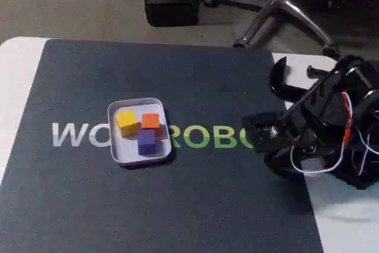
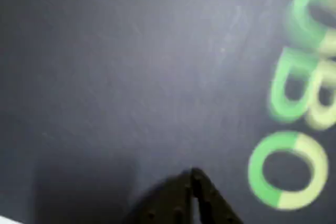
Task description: Move blocks one by one until all three blocks are in the tray.
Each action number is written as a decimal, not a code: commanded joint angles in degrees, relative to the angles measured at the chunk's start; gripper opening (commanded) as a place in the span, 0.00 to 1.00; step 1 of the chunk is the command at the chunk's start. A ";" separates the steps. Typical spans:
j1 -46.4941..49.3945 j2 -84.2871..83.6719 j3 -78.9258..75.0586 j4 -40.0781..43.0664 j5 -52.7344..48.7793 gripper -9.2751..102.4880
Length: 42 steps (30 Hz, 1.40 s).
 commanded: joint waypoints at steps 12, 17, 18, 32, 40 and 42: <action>3.60 0.09 0.18 0.00 0.97 0.03; 1.14 0.00 0.18 0.62 0.97 0.03; 0.53 0.00 0.18 0.62 0.97 0.03; -0.53 0.00 0.18 0.70 0.97 0.03; -0.53 0.00 0.18 0.70 0.97 0.03; -0.53 0.00 0.18 0.70 0.97 0.03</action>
